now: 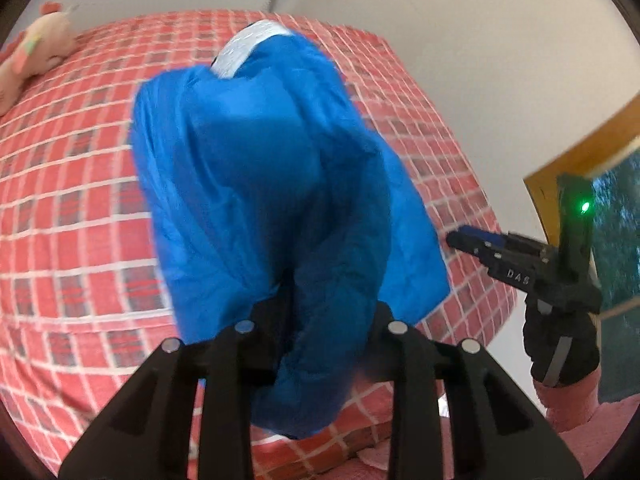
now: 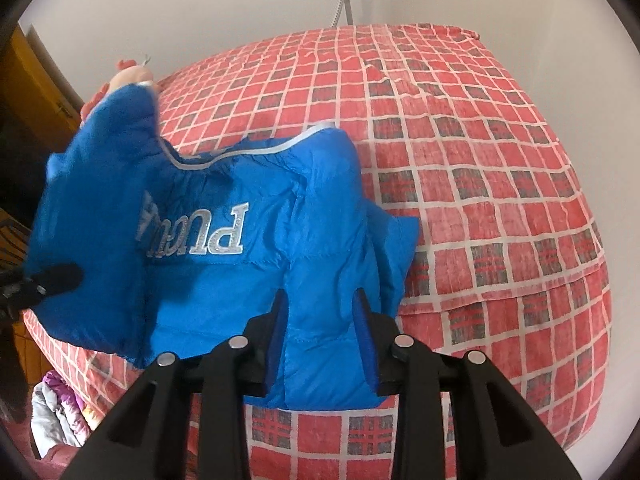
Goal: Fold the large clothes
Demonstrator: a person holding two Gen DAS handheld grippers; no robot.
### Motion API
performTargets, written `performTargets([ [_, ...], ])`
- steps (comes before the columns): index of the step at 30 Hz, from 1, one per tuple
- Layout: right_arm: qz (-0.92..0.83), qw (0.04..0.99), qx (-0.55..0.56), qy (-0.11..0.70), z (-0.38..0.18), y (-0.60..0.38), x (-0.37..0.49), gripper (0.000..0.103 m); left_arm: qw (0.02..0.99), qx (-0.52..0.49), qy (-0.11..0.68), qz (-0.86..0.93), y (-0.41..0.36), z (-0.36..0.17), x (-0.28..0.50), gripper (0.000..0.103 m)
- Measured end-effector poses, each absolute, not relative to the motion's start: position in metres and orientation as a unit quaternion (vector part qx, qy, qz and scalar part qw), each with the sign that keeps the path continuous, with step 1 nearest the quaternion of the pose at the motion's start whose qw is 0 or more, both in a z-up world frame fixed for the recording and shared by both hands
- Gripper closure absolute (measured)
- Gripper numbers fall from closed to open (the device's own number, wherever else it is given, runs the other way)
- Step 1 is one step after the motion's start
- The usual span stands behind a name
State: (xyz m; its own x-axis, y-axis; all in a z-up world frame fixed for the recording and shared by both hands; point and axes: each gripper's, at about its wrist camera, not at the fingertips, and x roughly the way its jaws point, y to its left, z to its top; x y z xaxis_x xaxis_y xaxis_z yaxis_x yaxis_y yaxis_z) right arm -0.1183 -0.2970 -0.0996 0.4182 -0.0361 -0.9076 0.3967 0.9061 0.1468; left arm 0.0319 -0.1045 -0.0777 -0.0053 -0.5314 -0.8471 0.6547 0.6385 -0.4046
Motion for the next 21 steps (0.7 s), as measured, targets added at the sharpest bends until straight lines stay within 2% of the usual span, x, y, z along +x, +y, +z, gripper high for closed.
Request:
performTargets([
  [4,-0.136,0.822,0.175,0.525,-0.102,-0.3,-0.122,0.07,0.681,0.081,0.585,-0.434,-0.13,-0.103,0.026,0.073],
  [12,-0.144,0.816,0.177,0.531,-0.109,-0.305,-0.127,0.07,0.661,0.105,0.607,-0.428,-0.156,-0.155,0.02,0.072],
  [17,-0.145,0.808,0.181,0.541,-0.119,-0.305,-0.126,0.07,0.665,0.106,0.607,-0.422,-0.163,-0.17,0.018,0.073],
  [21,-0.141,0.808,0.18,0.543,-0.119,-0.302,-0.125,0.07,0.664,0.095,0.612,-0.418,-0.161,-0.161,0.018,0.071],
])
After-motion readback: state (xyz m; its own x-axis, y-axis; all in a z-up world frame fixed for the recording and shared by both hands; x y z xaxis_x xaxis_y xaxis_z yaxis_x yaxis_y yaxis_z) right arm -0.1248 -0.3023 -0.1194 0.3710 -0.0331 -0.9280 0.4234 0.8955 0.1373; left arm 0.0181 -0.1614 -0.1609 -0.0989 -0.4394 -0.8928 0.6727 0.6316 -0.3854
